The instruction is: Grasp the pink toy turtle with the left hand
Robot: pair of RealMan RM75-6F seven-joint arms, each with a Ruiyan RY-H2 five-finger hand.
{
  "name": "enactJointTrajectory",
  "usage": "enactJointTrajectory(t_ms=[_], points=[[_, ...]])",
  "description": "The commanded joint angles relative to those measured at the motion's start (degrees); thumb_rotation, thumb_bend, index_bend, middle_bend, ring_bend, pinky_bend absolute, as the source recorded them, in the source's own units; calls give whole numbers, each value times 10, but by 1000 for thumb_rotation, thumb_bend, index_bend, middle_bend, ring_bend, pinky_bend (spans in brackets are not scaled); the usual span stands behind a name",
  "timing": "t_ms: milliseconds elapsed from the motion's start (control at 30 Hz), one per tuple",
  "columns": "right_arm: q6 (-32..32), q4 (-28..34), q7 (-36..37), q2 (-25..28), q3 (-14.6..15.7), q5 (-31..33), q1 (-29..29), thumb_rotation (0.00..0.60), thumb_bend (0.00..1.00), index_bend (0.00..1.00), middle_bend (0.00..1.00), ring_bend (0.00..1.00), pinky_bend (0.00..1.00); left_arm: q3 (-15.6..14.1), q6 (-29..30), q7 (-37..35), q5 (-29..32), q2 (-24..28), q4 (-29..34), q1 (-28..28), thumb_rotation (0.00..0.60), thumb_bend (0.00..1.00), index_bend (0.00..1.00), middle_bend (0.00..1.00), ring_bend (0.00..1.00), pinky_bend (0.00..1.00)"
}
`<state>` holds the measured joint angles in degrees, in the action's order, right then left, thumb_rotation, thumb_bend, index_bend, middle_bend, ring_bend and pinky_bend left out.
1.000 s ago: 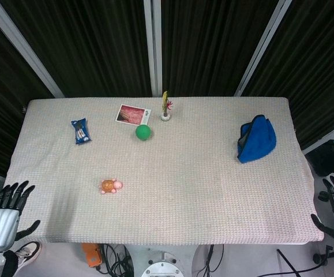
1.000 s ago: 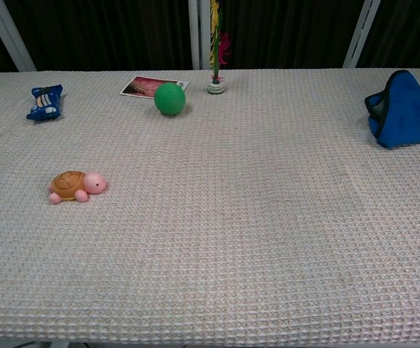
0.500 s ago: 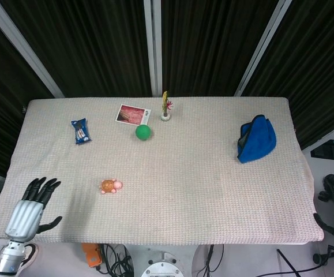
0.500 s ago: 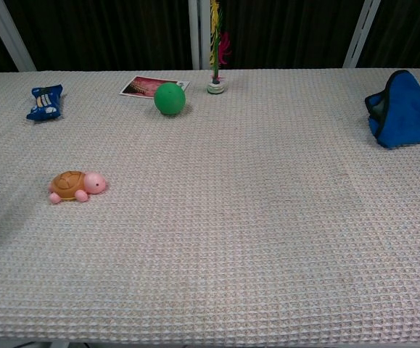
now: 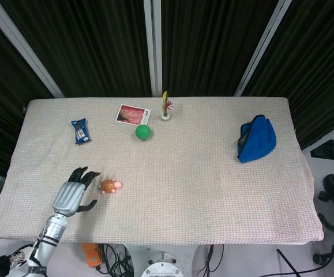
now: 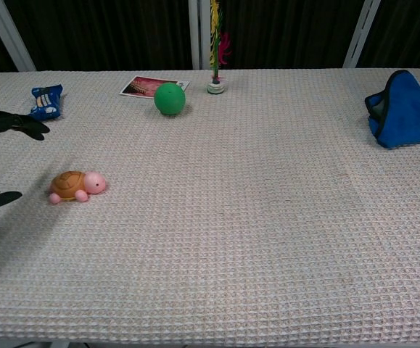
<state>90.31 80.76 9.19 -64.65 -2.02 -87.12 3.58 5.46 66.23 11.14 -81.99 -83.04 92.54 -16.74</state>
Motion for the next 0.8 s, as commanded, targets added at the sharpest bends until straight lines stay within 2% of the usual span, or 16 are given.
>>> enactJointTrajectory(t_ms=[33,467,800], points=[[-1,-1,0,0,0,1,0,600,151,0,0,0,0,16,-12,5,21,-21,-16,-17,600,280,184,182,0,0],[-17,-4,3,2,-3,16,-3,600,152,0,0,0,0,16,-37,0,56,-74,-72,-50,600,310,229,251,0,0],[-24,-10,8,2,-6,24,-4,600,153,0,0,0,0,12,-41,2,75,-98,-115,-61,600,317,332,349,14,8]])
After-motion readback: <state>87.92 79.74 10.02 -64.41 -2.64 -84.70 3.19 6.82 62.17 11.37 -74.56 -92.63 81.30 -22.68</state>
